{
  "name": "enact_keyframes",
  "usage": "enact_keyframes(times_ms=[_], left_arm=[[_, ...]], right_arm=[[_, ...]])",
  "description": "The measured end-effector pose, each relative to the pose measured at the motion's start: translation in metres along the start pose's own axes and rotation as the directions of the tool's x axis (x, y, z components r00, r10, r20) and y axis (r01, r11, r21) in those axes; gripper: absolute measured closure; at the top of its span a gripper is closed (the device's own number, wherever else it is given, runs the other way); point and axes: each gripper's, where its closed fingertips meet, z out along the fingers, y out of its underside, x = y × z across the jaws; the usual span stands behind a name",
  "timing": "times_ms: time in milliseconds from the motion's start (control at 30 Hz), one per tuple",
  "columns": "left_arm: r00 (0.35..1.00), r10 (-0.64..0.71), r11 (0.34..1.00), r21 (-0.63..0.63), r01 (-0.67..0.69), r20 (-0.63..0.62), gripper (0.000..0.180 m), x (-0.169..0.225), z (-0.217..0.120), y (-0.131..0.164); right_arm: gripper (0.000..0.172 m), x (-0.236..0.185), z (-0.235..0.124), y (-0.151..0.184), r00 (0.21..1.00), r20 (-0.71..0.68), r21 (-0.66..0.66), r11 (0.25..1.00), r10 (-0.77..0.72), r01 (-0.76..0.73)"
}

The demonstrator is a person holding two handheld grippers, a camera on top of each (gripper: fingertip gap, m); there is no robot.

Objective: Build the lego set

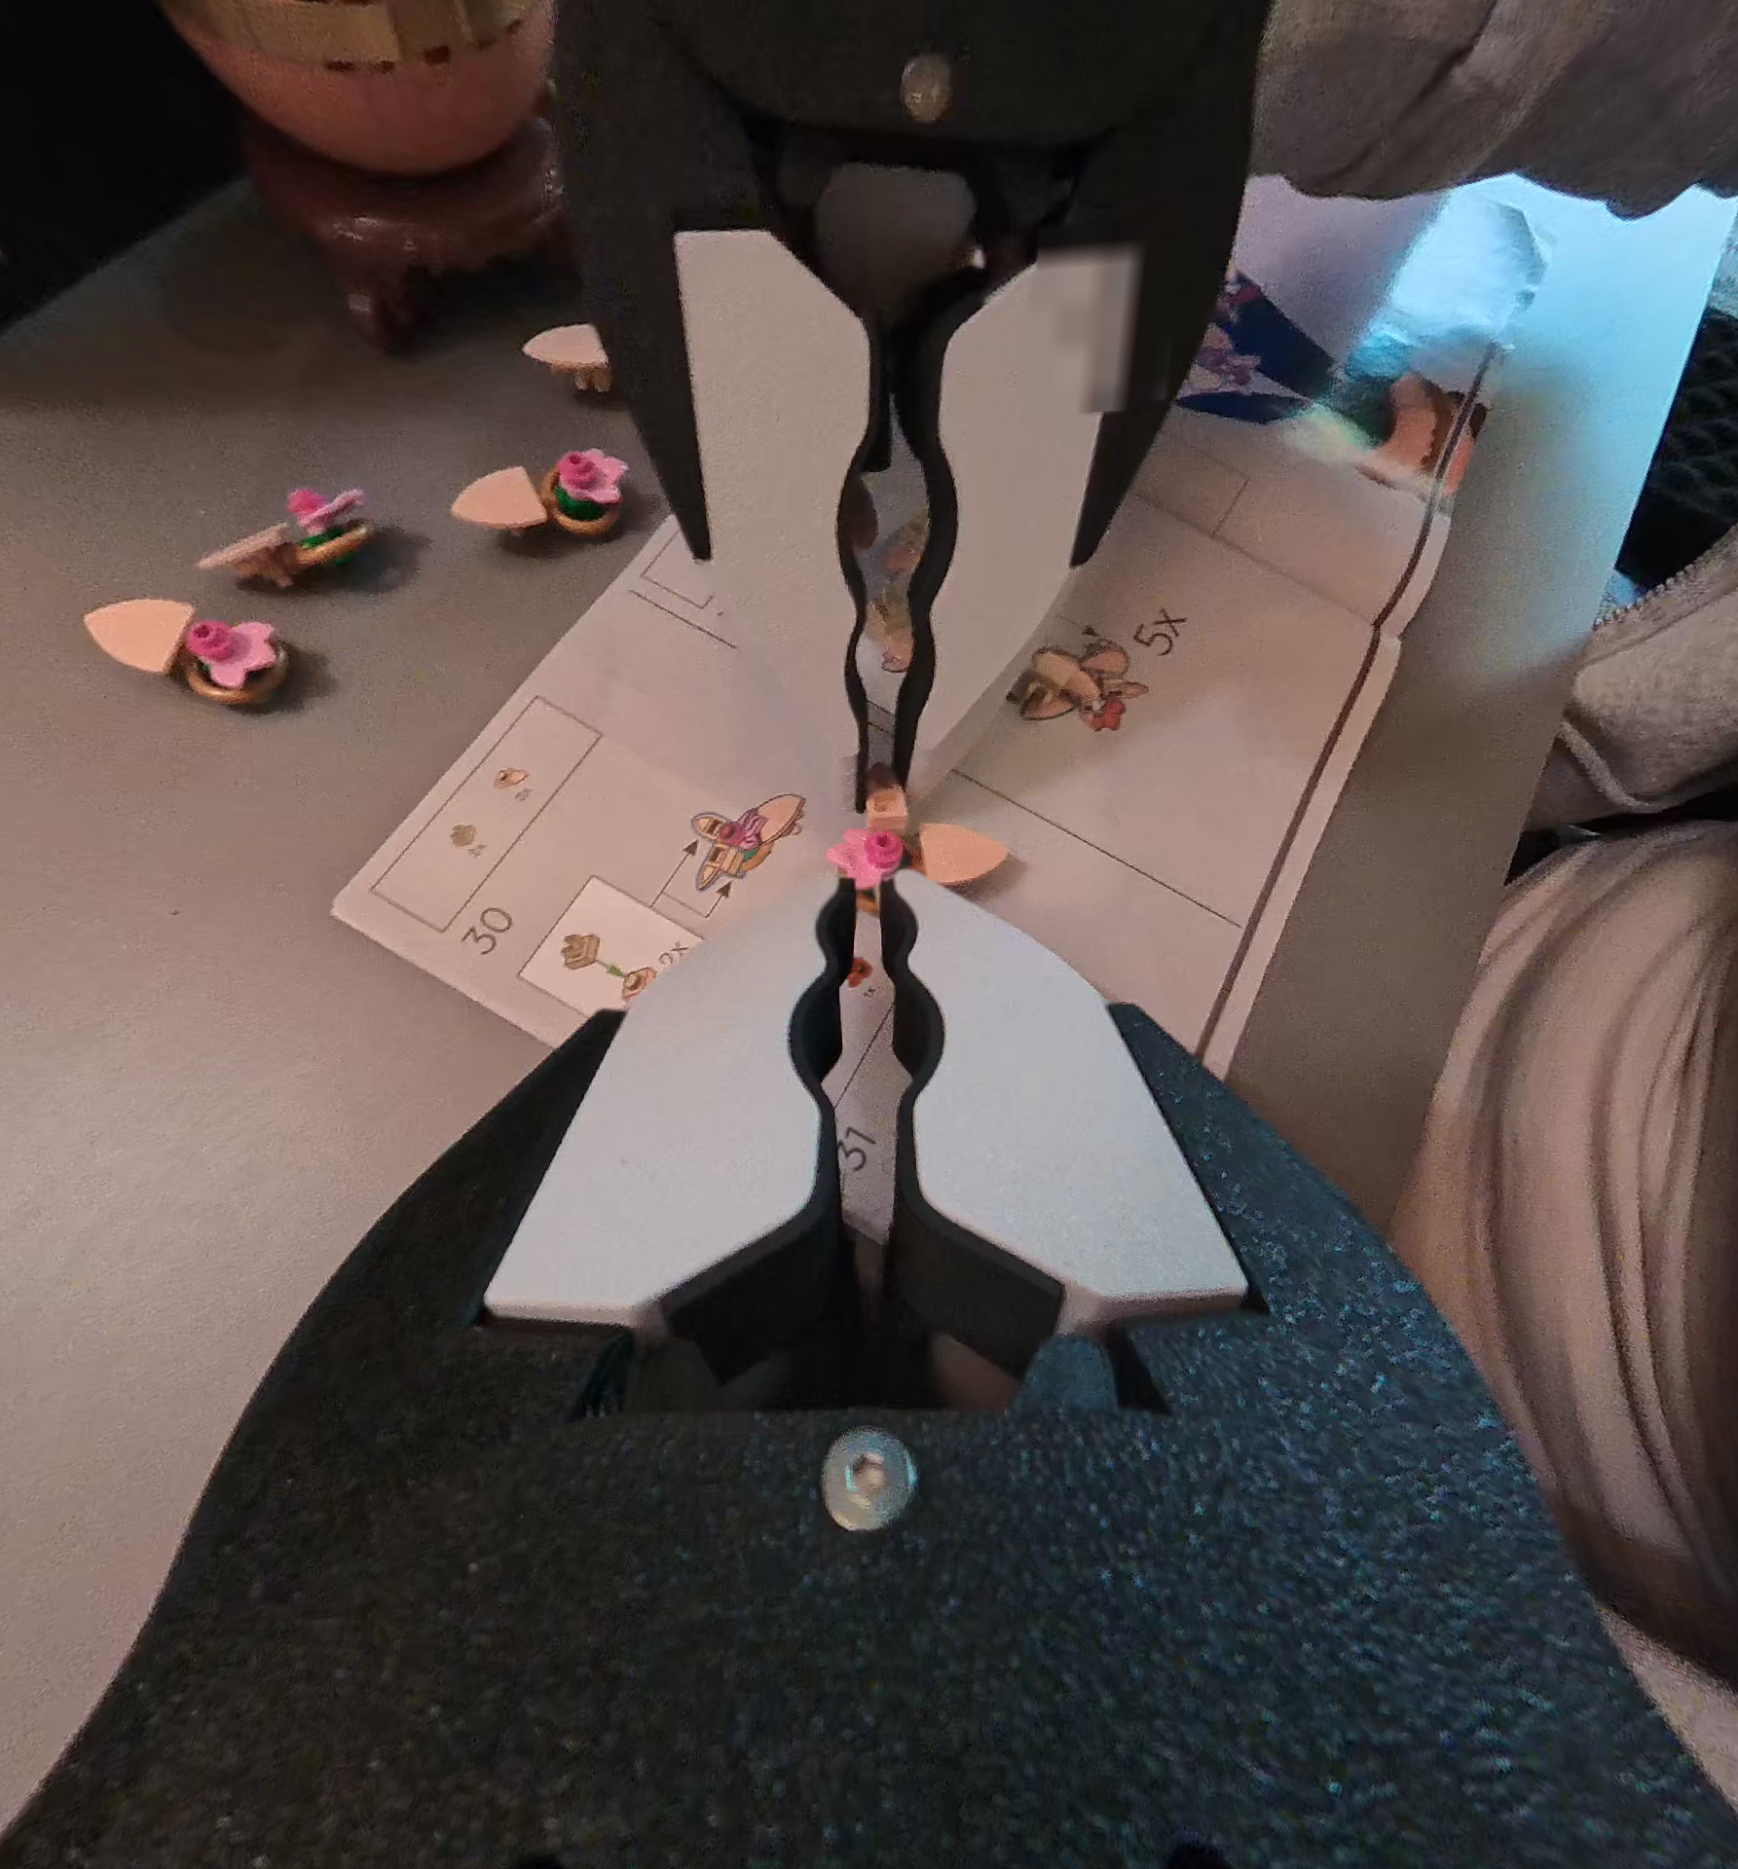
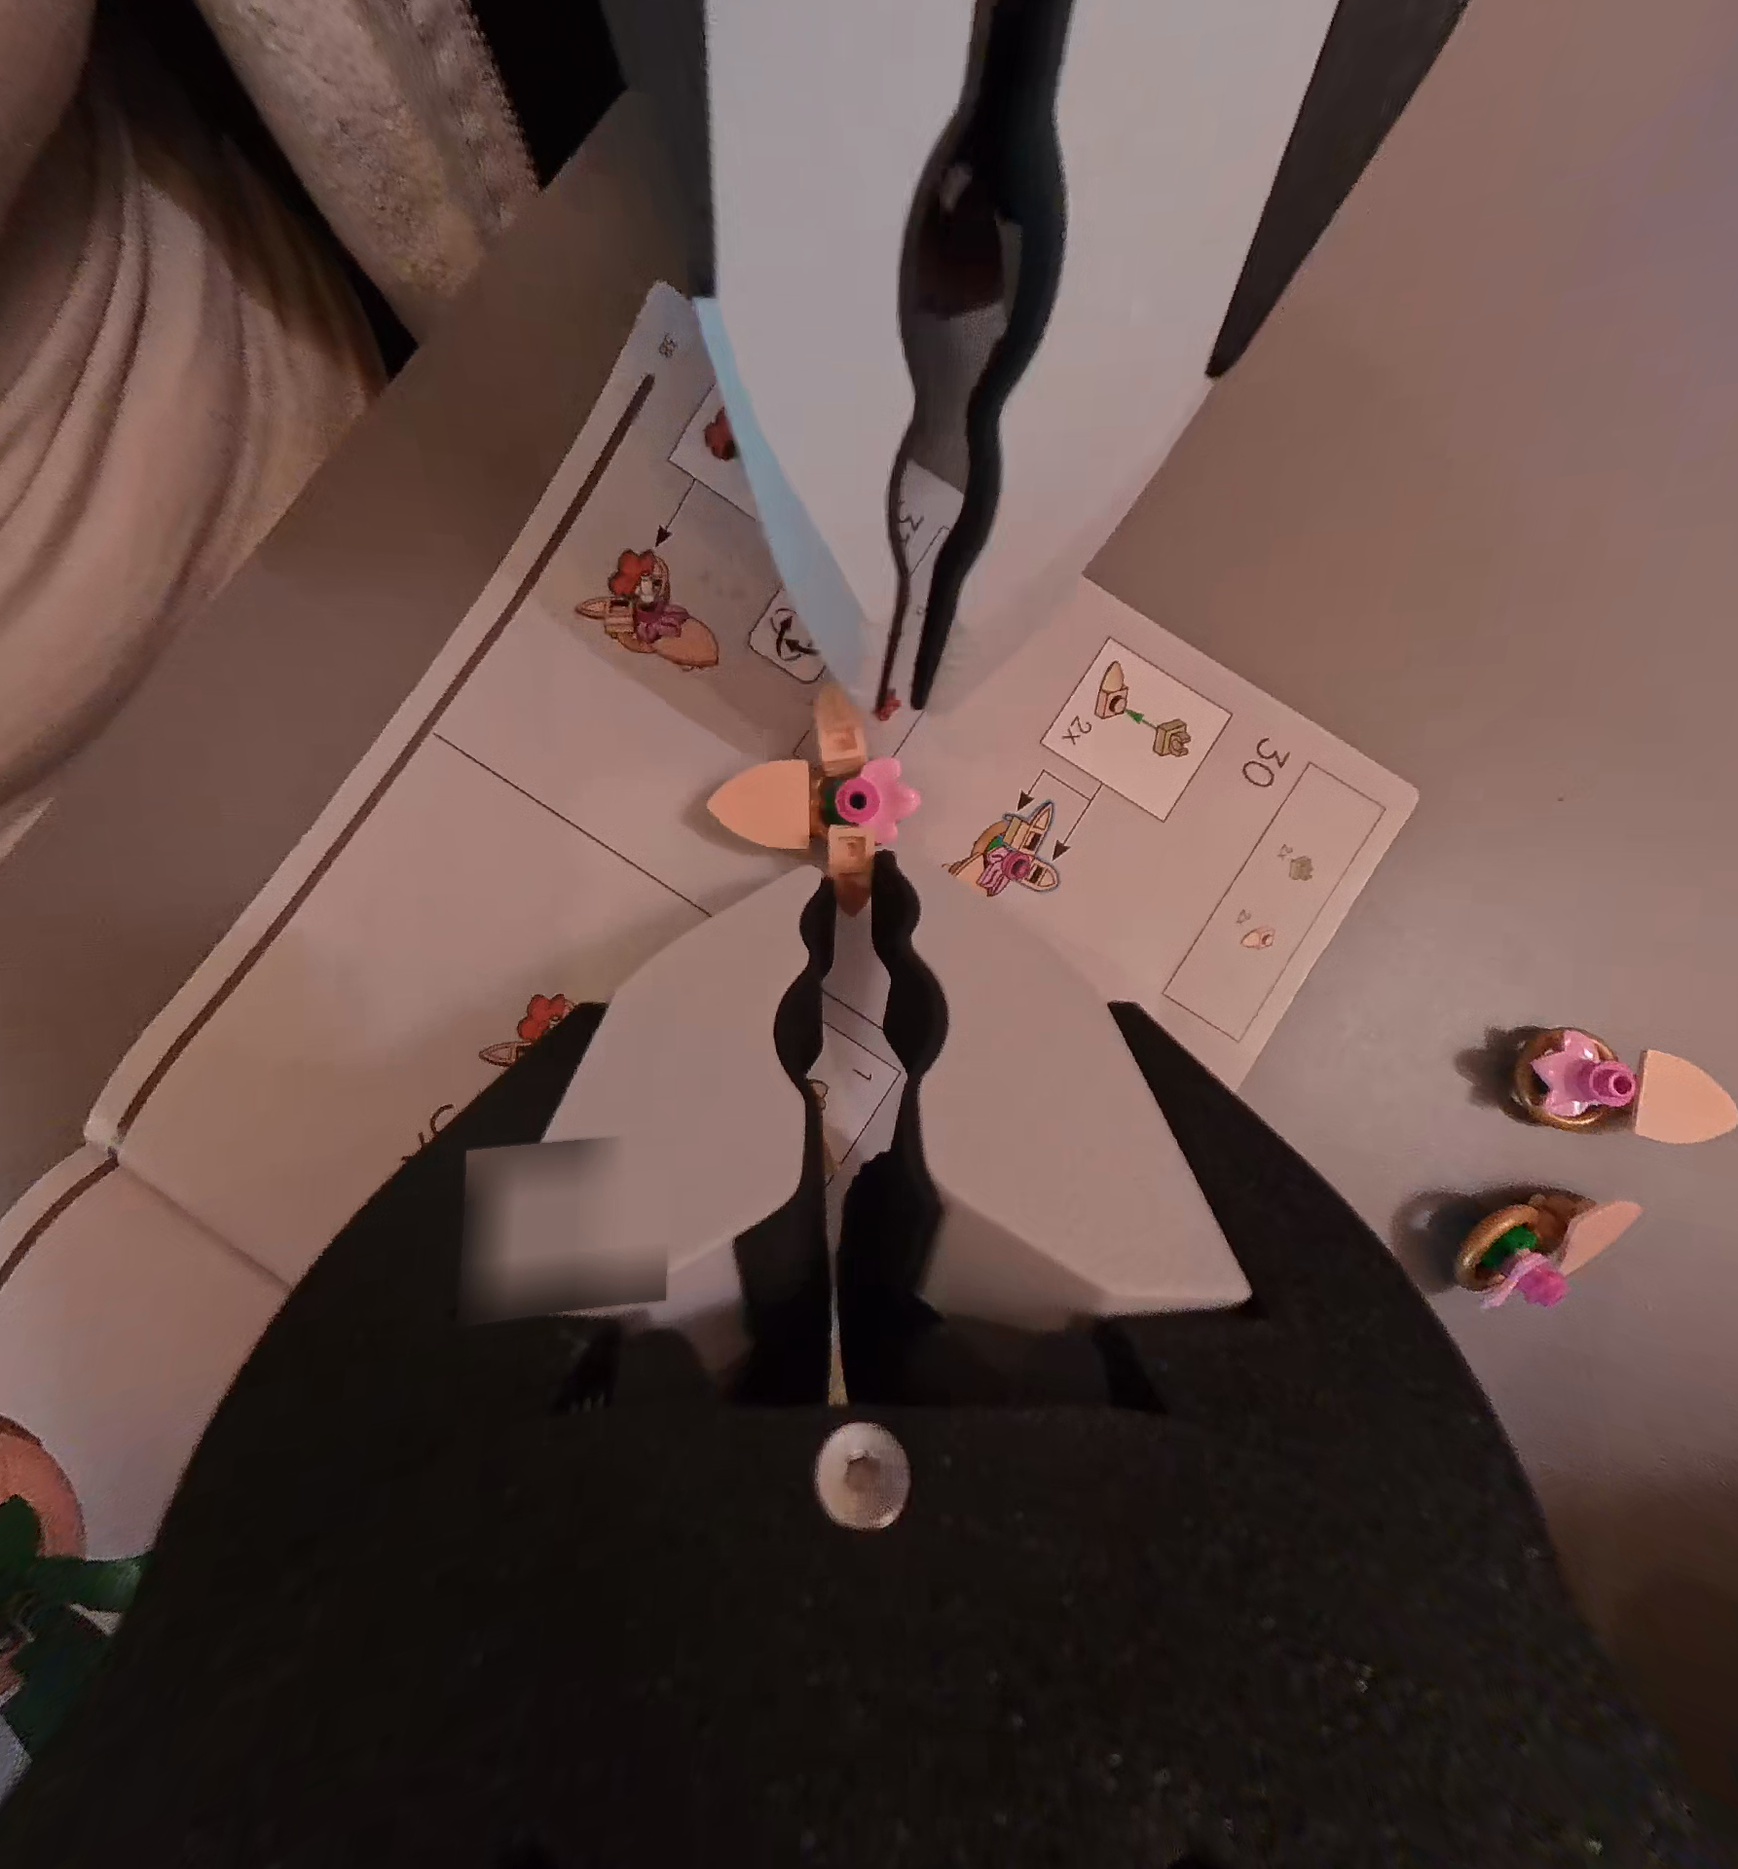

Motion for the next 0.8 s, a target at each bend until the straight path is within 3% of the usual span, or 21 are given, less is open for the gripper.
enact_keyframes(times_ms=[333, 800], left_arm=[[1.0, 0.0, 1.0, -0.018, 0.001, 0.027, 0.176, -0.0009, 0.0101, 0.0071], [0.999, 0.011, 0.999, -0.038, -0.01, 0.032, 0.177, 0.0001, 0.0107, 0.0069]], right_arm=[[0.166, -0.0007, 0.0006, -0.0029, 1.0, -0.002, -0.011, 1.0, -0.004, 0.004], [0.166, -0.0009, 0.0005, -0.0011, 0.995, -0.1, -0.229, 0.973, -0.008, -0.015]])
